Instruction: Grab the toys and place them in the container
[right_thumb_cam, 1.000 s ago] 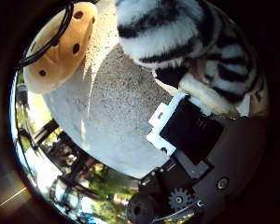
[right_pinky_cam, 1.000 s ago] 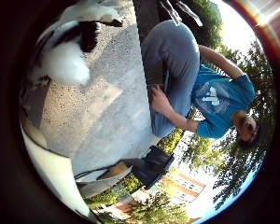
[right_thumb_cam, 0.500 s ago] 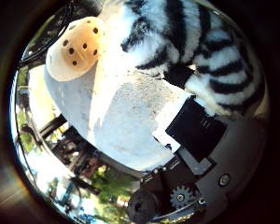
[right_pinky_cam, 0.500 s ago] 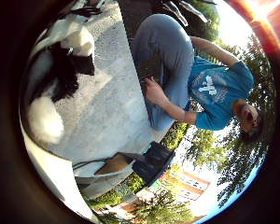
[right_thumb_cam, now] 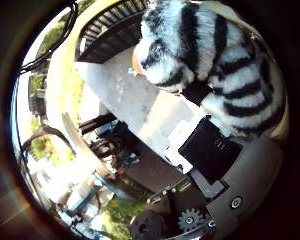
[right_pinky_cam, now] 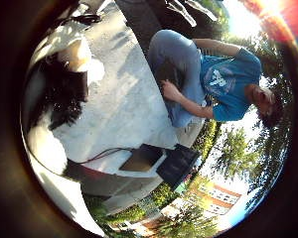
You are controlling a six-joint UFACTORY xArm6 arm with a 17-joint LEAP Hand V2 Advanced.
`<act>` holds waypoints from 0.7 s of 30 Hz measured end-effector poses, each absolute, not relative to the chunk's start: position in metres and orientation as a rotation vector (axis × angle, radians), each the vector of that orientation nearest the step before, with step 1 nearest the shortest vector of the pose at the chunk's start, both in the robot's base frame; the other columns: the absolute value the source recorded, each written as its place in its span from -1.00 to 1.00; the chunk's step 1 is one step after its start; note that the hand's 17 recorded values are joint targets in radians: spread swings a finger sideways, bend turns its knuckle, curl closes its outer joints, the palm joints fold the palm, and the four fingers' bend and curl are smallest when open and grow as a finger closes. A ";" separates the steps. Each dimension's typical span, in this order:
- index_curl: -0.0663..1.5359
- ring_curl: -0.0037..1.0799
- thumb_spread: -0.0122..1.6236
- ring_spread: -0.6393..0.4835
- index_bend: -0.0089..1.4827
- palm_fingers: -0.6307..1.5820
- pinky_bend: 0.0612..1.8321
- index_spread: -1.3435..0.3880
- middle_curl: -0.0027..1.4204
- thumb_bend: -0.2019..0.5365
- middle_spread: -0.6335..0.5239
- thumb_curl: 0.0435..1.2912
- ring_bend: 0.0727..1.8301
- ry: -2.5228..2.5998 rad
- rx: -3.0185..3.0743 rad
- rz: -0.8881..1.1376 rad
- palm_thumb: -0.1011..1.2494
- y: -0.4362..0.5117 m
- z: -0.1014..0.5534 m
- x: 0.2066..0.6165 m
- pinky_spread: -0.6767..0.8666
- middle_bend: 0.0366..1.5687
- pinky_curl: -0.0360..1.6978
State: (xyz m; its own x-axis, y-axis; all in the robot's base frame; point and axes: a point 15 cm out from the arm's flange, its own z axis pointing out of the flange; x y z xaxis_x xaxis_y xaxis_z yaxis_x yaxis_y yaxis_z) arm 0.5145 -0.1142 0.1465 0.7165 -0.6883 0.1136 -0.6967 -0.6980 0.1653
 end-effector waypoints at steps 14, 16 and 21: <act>-0.94 0.64 0.36 -0.11 0.44 0.38 0.66 -0.68 0.61 -0.50 -0.31 0.08 0.53 -1.276 2.913 -0.259 0.62 0.083 0.213 0.478 0.06 0.52 0.02; -0.94 0.64 0.36 -0.11 0.46 0.38 0.66 -0.68 0.61 -0.50 -0.31 0.09 0.53 -1.357 2.899 -0.252 0.61 0.111 0.218 0.480 0.06 0.52 0.03; -0.94 0.65 0.36 -0.11 0.50 0.38 0.67 -0.67 0.61 -0.50 -0.31 0.11 0.54 -1.527 2.915 -0.104 0.60 0.186 0.222 0.512 0.05 0.53 0.04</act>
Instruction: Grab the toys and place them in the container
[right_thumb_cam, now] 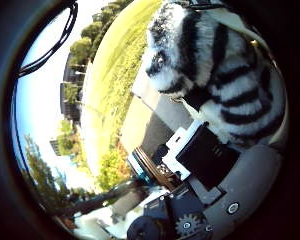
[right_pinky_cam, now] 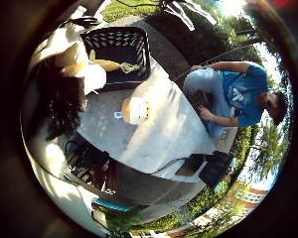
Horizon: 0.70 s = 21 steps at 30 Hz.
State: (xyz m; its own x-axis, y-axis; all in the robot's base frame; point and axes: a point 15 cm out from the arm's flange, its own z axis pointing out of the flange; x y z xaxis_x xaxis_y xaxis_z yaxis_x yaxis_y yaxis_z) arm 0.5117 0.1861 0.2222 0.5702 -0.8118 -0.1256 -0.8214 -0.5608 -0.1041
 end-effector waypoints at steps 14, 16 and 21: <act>-0.92 0.60 0.41 -0.06 0.60 0.30 0.60 -0.58 0.57 -0.52 -0.28 0.05 0.55 1.575 -2.526 0.073 0.44 0.302 0.119 0.585 0.05 0.51 0.08; -0.91 0.55 0.42 -0.01 0.66 0.30 0.53 -0.49 0.53 -0.51 -0.26 0.03 0.51 1.593 -2.531 0.086 0.44 0.299 0.102 0.585 0.07 0.47 0.07; -0.88 0.35 0.42 0.16 0.66 0.26 0.42 -0.23 0.35 -0.56 -0.17 -0.03 0.33 1.616 -2.550 0.114 0.37 0.290 0.080 0.583 0.16 0.23 0.02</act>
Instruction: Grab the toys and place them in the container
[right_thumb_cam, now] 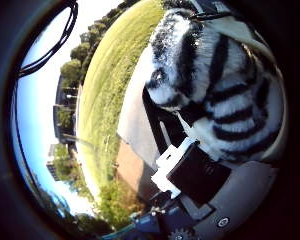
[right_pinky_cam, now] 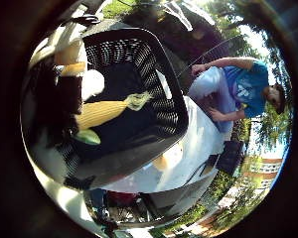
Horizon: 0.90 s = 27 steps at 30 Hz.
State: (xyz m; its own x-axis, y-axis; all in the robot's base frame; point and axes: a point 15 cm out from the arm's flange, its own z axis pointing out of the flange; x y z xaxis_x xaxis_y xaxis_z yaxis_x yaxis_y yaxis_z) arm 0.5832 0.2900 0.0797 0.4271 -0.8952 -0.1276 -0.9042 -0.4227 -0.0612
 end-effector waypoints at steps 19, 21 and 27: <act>-0.80 -0.37 0.37 0.71 -0.48 -0.50 -0.05 0.07 -0.43 -0.54 0.27 -0.38 -0.49 1.543 -2.696 0.078 0.07 0.207 0.123 0.593 0.55 -0.86 -0.35; -0.77 -0.39 0.38 0.71 -0.52 -0.48 -0.08 0.07 -0.46 -0.54 0.28 -0.40 -0.51 1.555 -2.683 0.070 0.07 0.185 0.153 0.595 0.56 -0.86 -0.38; -0.72 -0.40 0.38 0.71 -0.65 -0.43 -0.16 0.14 -0.50 -0.54 0.30 -0.43 -0.51 1.654 -2.643 0.100 0.06 0.096 0.204 0.591 0.57 -0.81 -0.44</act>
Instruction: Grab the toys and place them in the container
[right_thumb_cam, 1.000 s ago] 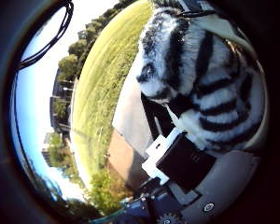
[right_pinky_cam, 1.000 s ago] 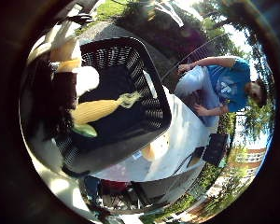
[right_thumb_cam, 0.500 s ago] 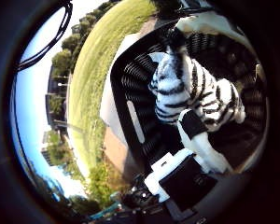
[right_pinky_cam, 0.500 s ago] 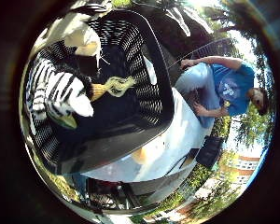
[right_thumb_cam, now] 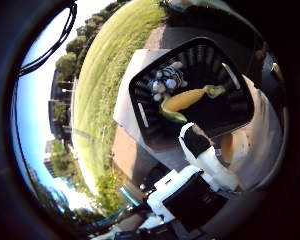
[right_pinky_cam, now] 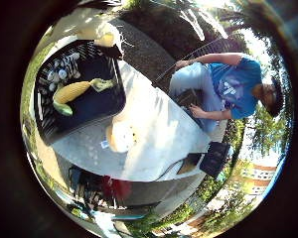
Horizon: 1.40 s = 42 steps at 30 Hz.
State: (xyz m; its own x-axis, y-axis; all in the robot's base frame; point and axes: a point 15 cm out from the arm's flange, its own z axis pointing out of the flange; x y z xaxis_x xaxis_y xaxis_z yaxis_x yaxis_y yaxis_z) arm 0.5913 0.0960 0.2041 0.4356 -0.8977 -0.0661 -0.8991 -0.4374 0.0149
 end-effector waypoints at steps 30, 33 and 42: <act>-0.63 -0.42 0.39 0.70 -0.78 -0.29 -0.24 0.53 -0.49 -0.55 0.31 -0.53 -0.50 1.979 -2.629 0.558 -0.03 -0.053 -0.023 0.535 0.55 -0.80 -0.61; -0.63 -0.43 0.38 0.70 -0.79 -0.29 -0.23 0.54 -0.49 -0.55 0.31 -0.55 -0.50 1.976 -2.645 0.606 -0.05 -0.047 -0.042 0.527 0.55 -0.80 -0.62; -0.66 -0.31 0.37 0.55 -0.82 0.23 -0.12 0.45 -0.35 -0.50 0.10 -0.54 -0.21 1.929 -2.716 0.627 0.00 -0.030 -0.055 0.520 0.54 -0.49 -0.64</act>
State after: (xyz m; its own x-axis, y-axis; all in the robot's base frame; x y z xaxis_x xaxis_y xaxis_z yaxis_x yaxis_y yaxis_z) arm 0.5202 -0.0295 -0.0552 0.2948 -0.9434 -0.1521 -0.8525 -0.3315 0.4041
